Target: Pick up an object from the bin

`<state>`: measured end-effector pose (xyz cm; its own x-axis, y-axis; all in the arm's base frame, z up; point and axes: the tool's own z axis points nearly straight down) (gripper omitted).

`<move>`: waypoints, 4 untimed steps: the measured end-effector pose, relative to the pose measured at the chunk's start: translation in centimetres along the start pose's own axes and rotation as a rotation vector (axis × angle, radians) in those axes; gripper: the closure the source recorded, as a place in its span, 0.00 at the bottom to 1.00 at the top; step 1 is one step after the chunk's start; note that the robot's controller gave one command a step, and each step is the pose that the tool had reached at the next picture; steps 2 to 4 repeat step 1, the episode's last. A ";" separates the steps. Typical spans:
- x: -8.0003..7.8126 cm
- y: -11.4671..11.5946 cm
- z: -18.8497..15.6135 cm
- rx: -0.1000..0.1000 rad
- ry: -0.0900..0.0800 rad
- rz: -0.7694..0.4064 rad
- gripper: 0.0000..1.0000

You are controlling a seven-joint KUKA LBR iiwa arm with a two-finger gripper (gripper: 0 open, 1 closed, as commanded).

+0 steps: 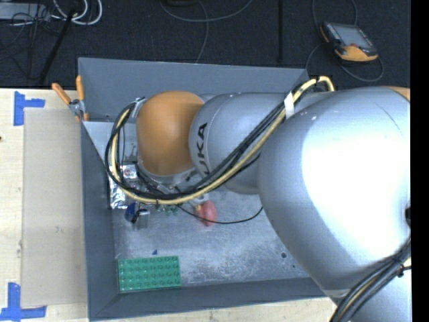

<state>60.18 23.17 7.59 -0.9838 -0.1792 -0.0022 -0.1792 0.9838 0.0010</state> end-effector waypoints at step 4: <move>0.4 0.3 -15.6 -0.001 -0.010 -0.025 1.00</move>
Offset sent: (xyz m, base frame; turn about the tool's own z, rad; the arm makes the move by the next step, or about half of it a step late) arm -0.0066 0.0016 0.1507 -0.0275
